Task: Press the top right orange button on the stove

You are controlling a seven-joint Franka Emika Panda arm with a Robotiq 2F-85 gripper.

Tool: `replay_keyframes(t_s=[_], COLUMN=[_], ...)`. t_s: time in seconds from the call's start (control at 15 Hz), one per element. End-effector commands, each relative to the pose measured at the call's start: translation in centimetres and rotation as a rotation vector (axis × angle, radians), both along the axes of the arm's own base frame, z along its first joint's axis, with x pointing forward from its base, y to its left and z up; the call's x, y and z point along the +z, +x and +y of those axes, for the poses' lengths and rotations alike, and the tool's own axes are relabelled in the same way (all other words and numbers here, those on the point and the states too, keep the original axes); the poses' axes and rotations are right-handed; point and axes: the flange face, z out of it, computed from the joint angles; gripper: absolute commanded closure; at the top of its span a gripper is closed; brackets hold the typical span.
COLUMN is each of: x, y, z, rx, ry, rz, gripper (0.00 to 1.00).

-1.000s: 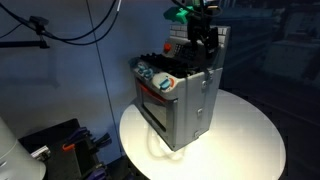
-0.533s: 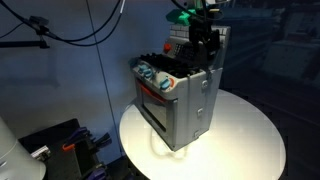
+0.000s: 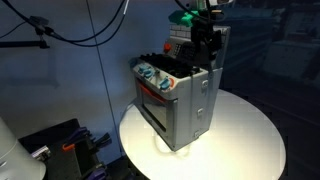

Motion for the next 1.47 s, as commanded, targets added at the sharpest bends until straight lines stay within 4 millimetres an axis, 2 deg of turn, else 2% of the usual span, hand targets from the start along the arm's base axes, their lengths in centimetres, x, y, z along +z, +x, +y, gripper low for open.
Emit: replay_keyframes(t_s=[0.0, 1.4], x=[0.32, -0.36], y=[0.98, 1.9], z=[-0.14, 0.14], rx=[0.015, 0.017], ry=[0.022, -0.001], rz=[-0.004, -0.036], gripper=[0.0, 0.0])
